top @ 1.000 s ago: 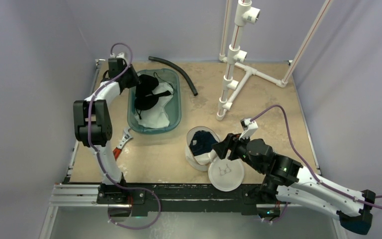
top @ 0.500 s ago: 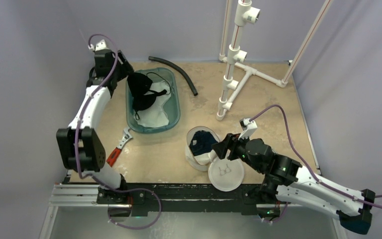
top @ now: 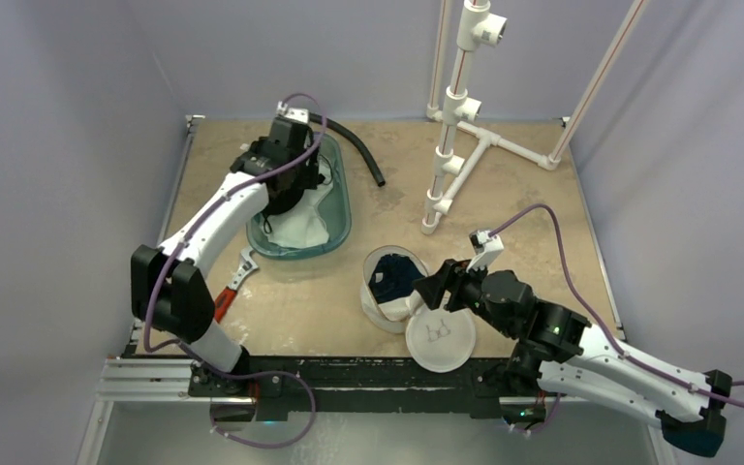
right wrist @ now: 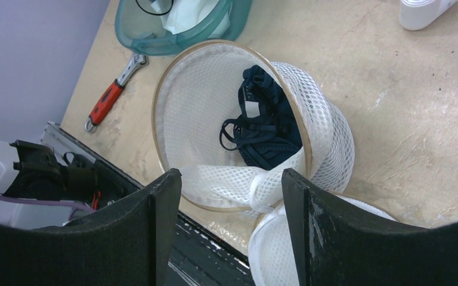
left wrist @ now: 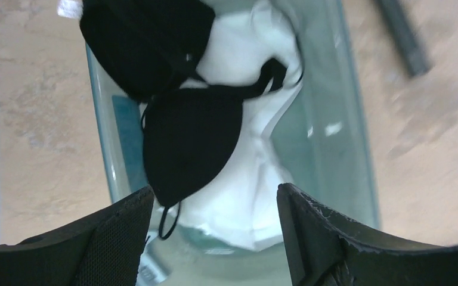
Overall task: Unzip the laundry bag and remove the bra
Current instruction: Adjust the bra in the bin.
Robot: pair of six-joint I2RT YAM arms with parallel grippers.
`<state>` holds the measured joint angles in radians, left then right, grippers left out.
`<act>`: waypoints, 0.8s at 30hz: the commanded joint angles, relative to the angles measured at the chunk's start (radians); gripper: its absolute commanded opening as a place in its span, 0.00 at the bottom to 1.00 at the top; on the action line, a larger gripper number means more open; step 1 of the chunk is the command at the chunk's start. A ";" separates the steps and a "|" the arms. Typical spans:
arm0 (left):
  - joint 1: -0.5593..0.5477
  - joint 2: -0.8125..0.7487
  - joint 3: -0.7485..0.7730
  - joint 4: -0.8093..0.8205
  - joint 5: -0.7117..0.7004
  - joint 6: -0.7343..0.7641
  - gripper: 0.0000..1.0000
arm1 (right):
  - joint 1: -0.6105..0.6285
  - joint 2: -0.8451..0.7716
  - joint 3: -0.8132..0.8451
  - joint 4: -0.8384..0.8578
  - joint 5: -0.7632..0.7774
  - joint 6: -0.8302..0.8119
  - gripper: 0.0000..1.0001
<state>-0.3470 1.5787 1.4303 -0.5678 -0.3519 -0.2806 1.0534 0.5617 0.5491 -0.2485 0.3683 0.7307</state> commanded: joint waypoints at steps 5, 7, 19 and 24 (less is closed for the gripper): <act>-0.054 0.023 -0.073 -0.160 -0.204 0.249 0.77 | 0.004 -0.004 -0.001 0.036 0.011 -0.024 0.66; -0.058 0.045 -0.075 -0.150 -0.218 0.266 0.77 | 0.005 -0.001 -0.002 0.039 0.008 -0.028 0.66; -0.074 0.311 0.035 -0.161 -0.263 0.323 0.62 | 0.004 -0.030 -0.003 0.034 0.001 -0.021 0.66; -0.071 0.350 0.063 -0.158 -0.275 0.323 0.49 | 0.004 -0.028 -0.004 0.032 0.000 -0.020 0.66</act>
<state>-0.4202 1.9263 1.4269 -0.7391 -0.5854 0.0212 1.0534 0.5365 0.5491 -0.2344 0.3679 0.7208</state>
